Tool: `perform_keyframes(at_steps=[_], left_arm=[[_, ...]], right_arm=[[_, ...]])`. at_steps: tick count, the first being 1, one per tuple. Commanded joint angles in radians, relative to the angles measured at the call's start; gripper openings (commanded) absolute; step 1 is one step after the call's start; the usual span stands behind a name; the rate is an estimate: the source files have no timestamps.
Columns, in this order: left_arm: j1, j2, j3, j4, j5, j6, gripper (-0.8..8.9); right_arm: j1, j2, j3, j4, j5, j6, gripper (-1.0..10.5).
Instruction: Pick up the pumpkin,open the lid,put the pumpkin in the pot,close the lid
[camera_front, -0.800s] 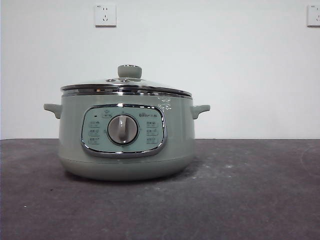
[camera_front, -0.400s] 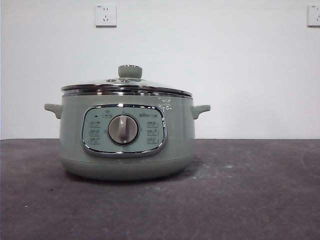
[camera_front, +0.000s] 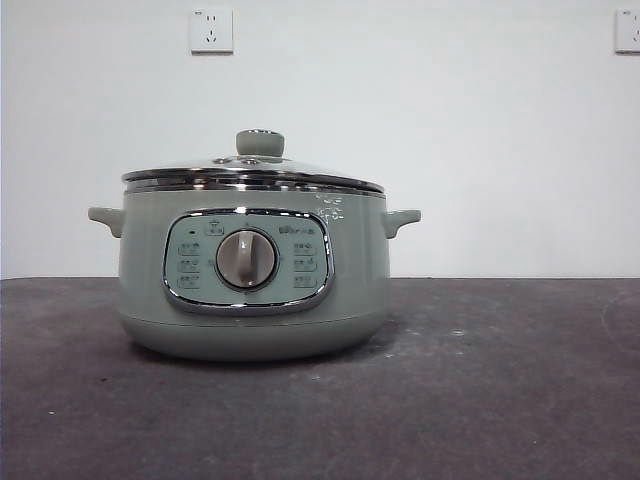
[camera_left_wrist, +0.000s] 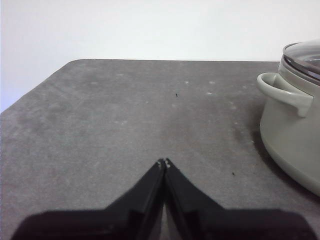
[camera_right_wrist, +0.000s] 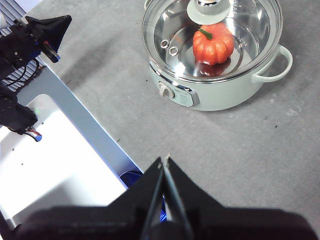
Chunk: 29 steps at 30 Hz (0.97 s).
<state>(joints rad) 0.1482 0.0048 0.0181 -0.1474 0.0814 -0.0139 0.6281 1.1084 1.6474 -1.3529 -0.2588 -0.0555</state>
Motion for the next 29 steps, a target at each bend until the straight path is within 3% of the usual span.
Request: perform_keyframes(at_steps=[1, 29], left_arm=[[0.003, -0.003, -0.016, -0.008, 0.005, -0.016, -0.04], [0.003, -0.003, -0.016, -0.028, 0.002, -0.016, -0.04]], right_arm=[[0.001, -0.003, 0.0, -0.012, 0.003, 0.009, 0.0], [0.011, -0.003, 0.0, -0.014, -0.003, 0.009, 0.0]])
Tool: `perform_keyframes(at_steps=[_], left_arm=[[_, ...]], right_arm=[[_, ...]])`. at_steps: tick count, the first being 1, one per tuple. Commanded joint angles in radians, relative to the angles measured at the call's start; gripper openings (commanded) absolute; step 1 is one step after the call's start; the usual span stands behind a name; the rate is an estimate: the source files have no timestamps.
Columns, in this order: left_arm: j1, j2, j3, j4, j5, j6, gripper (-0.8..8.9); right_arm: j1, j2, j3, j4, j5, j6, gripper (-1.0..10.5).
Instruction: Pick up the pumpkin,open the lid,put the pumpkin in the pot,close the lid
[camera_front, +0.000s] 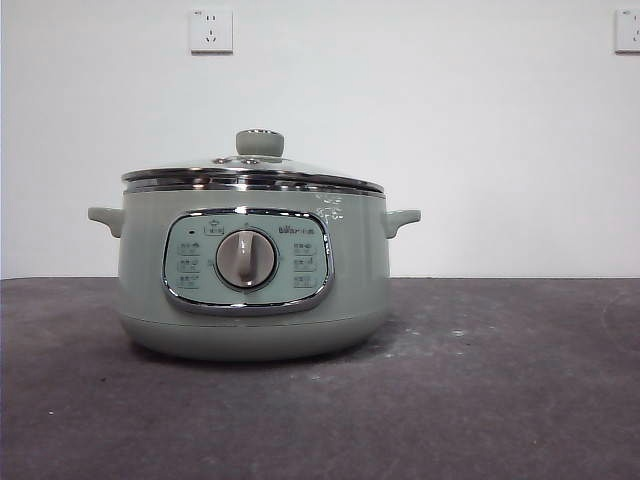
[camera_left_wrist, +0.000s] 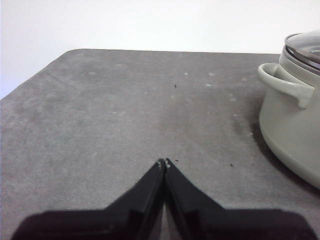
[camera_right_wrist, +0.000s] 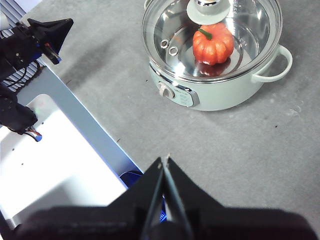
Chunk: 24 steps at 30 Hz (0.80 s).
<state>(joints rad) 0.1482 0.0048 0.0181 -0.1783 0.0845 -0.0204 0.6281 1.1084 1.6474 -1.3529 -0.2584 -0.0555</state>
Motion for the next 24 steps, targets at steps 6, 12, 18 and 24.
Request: perform_keyframes(at_steps=[6, 12, 18, 24], left_arm=[[0.003, -0.003, -0.016, 0.003, -0.002, -0.01, -0.04], [0.003, -0.003, -0.016, 0.003, -0.002, -0.01, -0.04], [0.003, -0.003, -0.016, 0.003, -0.002, -0.01, -0.04], [0.003, -0.003, -0.016, 0.003, -0.002, -0.01, -0.04]], right_arm=[[-0.058, -0.054, -0.01, 0.126, 0.023, -0.079, 0.0], [-0.259, -0.208, -0.144, 0.474, -0.076, -0.079, 0.0], [-0.455, -0.423, -0.476, 0.786, -0.076, -0.096, 0.0], [-0.537, -0.624, -0.855, 1.054, -0.076, -0.114, 0.0]])
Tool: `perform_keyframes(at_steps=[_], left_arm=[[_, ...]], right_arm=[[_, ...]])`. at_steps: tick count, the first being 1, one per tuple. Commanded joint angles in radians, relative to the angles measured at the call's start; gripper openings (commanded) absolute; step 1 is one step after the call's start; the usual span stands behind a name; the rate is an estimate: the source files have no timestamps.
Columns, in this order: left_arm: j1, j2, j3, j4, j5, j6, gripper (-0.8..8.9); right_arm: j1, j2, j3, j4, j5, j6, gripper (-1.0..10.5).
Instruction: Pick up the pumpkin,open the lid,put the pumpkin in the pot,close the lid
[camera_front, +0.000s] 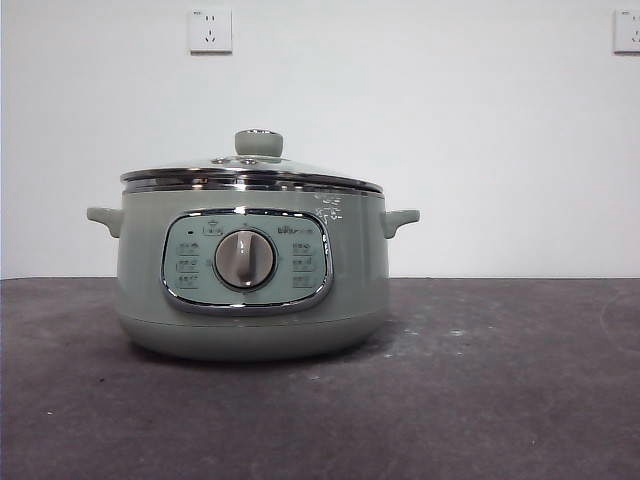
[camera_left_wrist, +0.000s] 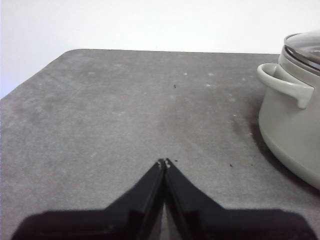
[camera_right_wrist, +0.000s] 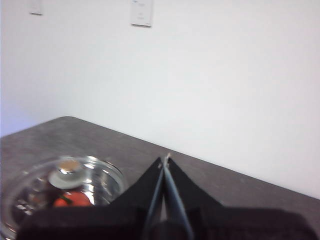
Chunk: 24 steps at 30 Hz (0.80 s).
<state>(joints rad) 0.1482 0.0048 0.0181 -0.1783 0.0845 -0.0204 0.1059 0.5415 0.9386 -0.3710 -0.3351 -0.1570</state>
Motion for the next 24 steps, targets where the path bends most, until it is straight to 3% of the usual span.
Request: perform_keyframes(at_steps=[1, 5, 9, 16, 24], left_arm=[[0.003, -0.003, -0.016, 0.003, -0.002, -0.01, -0.04], [0.003, -0.003, -0.016, 0.003, -0.002, -0.01, -0.04], [0.003, -0.003, -0.016, 0.003, -0.002, -0.01, -0.04], [0.003, -0.003, -0.016, 0.003, -0.002, -0.01, -0.04], [0.003, -0.003, -0.016, 0.003, -0.002, -0.01, -0.04]], right_arm=[[-0.023, -0.087, -0.206, 0.105, 0.001, -0.009, 0.0], [-0.048, -0.189, -0.413, 0.201, 0.008, 0.009, 0.0], [-0.066, -0.282, -0.565, 0.243, 0.089, 0.035, 0.0], [-0.086, -0.42, -0.728, 0.245, 0.145, 0.044, 0.0], [-0.086, -0.541, -0.895, 0.246, 0.161, 0.122, 0.0]])
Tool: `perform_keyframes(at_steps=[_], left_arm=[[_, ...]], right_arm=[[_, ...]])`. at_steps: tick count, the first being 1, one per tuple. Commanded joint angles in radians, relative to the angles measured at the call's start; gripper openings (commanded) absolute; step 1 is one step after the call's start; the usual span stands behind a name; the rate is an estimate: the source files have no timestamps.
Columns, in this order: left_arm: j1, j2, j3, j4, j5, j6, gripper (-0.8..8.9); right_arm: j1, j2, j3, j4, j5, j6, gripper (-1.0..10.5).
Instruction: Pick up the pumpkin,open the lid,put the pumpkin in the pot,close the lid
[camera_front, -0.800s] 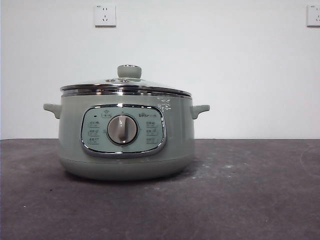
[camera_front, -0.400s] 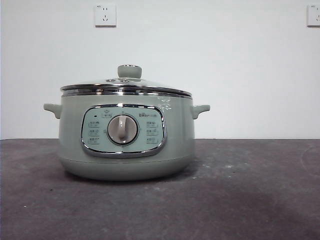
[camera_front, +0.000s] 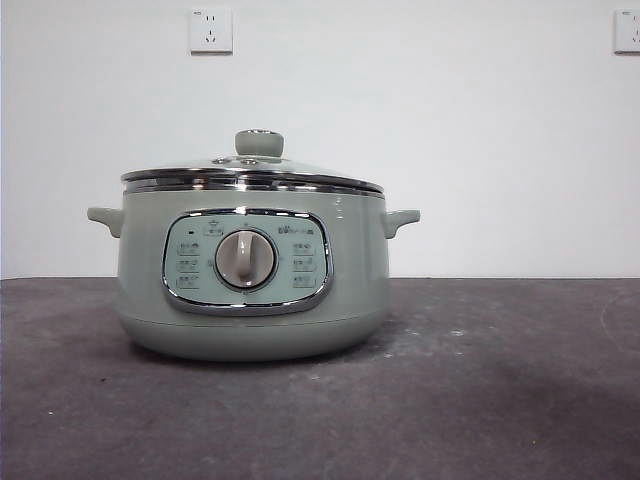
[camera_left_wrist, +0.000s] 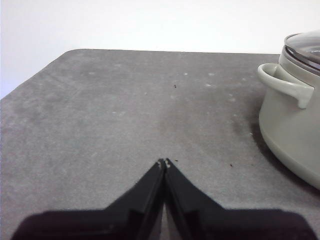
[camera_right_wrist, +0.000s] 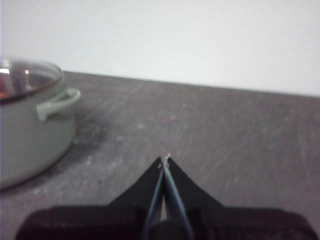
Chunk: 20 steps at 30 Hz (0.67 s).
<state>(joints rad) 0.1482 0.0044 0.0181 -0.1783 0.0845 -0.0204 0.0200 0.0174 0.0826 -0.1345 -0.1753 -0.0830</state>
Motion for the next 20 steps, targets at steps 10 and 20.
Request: perform_keyframes(at_steps=[10, 20], left_arm=[[0.003, -0.003, -0.016, 0.003, -0.002, -0.01, -0.04], [0.003, -0.003, -0.016, 0.003, -0.002, -0.01, -0.04]], right_arm=[[0.0, -0.016, -0.076, -0.037, -0.001, 0.067, 0.0], [0.0, -0.016, -0.076, -0.031, -0.001, 0.082, 0.0]])
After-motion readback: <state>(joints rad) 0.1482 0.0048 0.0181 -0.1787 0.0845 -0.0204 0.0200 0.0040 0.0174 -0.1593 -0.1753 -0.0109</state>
